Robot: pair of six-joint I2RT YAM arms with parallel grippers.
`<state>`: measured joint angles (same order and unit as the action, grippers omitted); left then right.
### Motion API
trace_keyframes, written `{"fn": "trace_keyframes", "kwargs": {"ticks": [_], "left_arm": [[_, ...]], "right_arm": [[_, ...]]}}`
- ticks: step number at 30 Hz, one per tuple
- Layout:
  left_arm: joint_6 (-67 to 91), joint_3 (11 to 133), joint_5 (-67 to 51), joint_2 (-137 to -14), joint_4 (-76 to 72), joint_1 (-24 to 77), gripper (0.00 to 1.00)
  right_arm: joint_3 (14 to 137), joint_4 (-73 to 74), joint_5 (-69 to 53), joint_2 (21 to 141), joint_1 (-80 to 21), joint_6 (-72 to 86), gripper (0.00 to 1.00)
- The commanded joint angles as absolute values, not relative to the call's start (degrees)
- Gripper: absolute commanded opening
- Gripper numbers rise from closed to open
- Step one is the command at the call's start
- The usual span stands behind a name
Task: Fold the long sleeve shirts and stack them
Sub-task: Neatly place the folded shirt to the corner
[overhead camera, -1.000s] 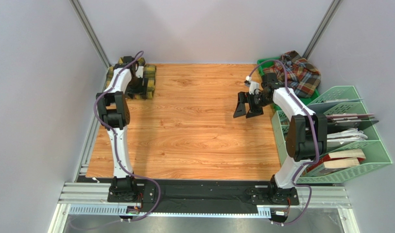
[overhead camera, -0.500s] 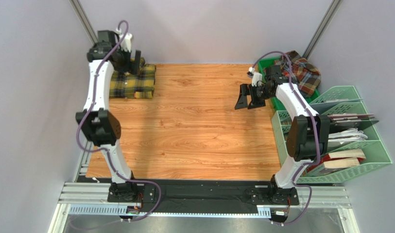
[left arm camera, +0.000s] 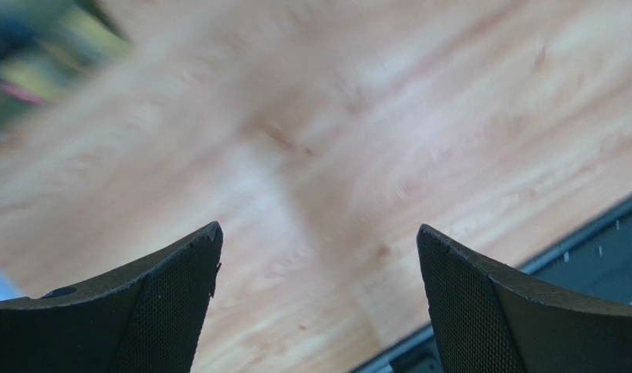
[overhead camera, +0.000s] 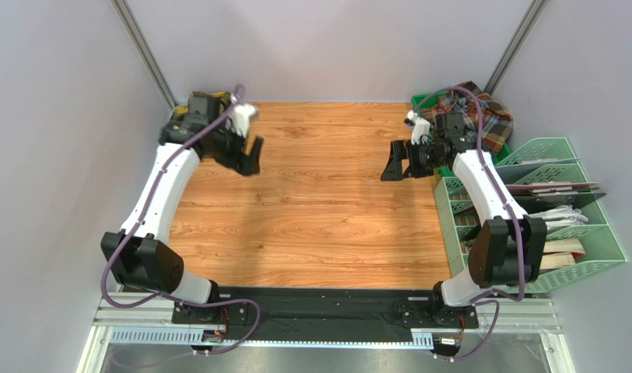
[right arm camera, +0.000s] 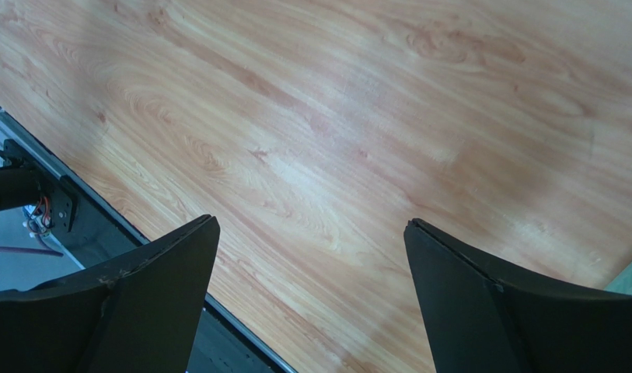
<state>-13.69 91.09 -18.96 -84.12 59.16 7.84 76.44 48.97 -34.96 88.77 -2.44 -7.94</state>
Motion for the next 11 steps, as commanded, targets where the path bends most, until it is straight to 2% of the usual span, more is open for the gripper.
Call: {"fn": "trace_keyframes", "kwargs": {"ticks": [1, 7, 11], "left_arm": [[-10.2, 78.3, -19.6, -78.8, 55.3, 12.2, 0.99], [-7.3, 70.8, -21.1, -77.0, 52.8, 12.4, 0.99], [-6.5, 69.3, -20.0, -76.1, 51.8, 12.4, 0.99]], "right_arm": [[66.9, 46.4, -34.0, 81.4, -2.4, -8.5, 0.98], [57.8, 43.4, -33.5, 74.0, -2.6, -8.2, 0.99], [56.3, 42.8, -33.7, 72.4, -3.3, -8.0, 1.00]]}}
